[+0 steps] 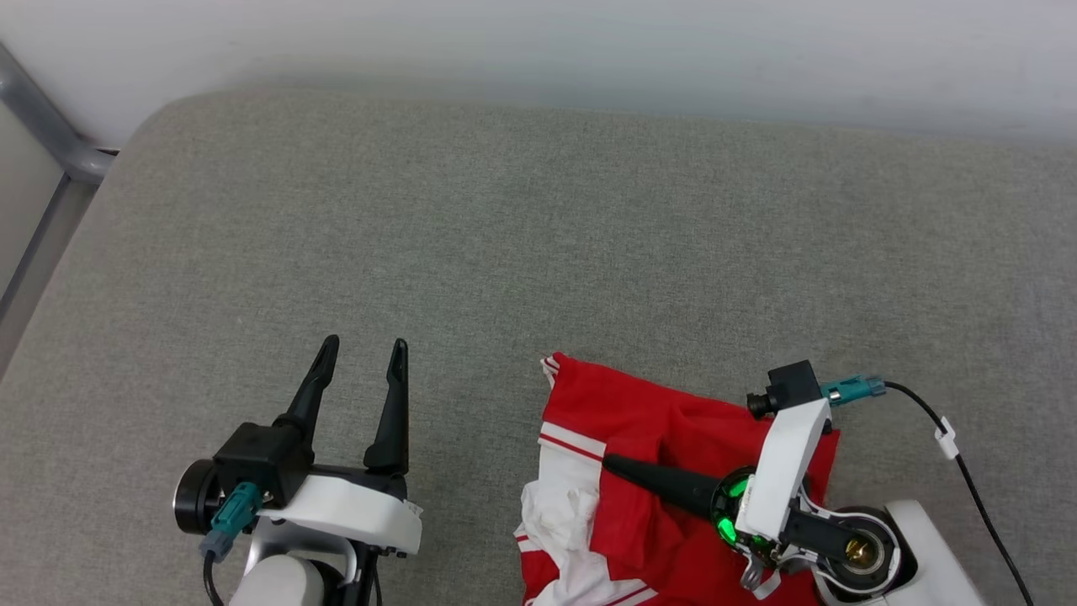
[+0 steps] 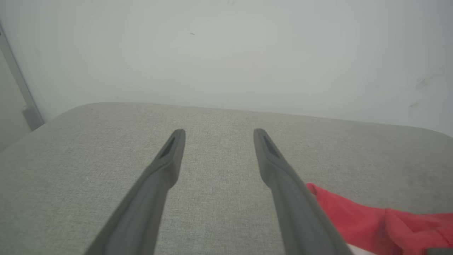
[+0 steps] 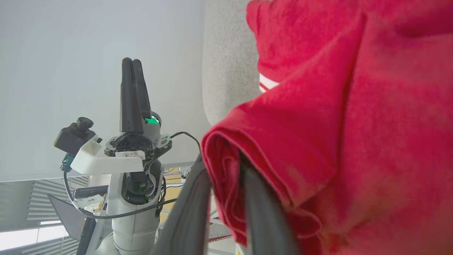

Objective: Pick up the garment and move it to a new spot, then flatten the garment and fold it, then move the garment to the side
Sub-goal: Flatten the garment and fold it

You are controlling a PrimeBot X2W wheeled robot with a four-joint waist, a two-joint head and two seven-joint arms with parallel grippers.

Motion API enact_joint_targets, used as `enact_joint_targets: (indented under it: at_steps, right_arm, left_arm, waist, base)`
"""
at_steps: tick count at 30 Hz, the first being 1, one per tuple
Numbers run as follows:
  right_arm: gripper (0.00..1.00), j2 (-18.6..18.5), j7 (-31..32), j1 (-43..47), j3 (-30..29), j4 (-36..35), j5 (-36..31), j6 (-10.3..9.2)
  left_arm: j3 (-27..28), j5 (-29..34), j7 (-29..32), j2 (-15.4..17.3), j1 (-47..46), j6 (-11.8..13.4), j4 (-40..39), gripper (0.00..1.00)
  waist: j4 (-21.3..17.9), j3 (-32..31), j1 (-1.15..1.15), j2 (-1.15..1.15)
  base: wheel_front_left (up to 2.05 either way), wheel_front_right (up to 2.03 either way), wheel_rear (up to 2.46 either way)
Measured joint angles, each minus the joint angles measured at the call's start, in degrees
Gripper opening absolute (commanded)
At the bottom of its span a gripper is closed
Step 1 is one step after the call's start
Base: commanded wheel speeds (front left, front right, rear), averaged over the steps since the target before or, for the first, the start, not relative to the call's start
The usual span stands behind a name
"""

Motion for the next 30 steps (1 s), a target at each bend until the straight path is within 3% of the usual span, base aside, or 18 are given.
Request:
enact_joint_targets:
  at_steps: [1,11,17,24,30]
  right_arm:
    - [1.00,-0.2,-1.5,-0.4,1.3,0.9,-0.8,0.01]
    - [1.00,-4.1,-6.5,-1.6,7.5,-5.6,-2.8,0.01]
    - [1.00,-9.6,-20.4,-2.1,8.0,-7.4,-14.2,0.01]
    - [1.00,-14.2,-33.6,-0.2,1.6,-3.4,-28.6,0.01]
    - [1.00,-14.9,-42.2,3.1,-6.9,-2.4,-40.8,0.01]
  left_arm:
    - [0.3,0.2,0.0,-0.3,-0.5,-0.2,0.4,1.00]
    - [1.9,1.3,0.0,-1.3,-0.9,-1.6,1.4,1.00]
    - [2.8,2.1,-0.1,-1.4,0.0,-1.9,2.0,1.00]
    - [3.7,2.6,-0.1,-1.2,1.5,-1.7,2.4,1.00]
    - [4.5,2.8,-0.2,-0.7,3.1,-1.1,3.0,1.00]
  waist:
    - [0.0,0.8,0.00,0.00]
    - [-2.3,-0.1,0.00,0.00]
    - [-4.1,-2.0,-0.01,0.00]
    - [-6.9,-4.0,-0.01,0.00]
    - [-9.1,-6.0,-0.01,0.00]
  base:
    - [0.00,0.00,0.00]
    - [0.00,0.00,0.00]
    - [0.00,0.00,0.00]
    - [0.00,0.00,0.00]
    - [0.00,0.00,0.00]
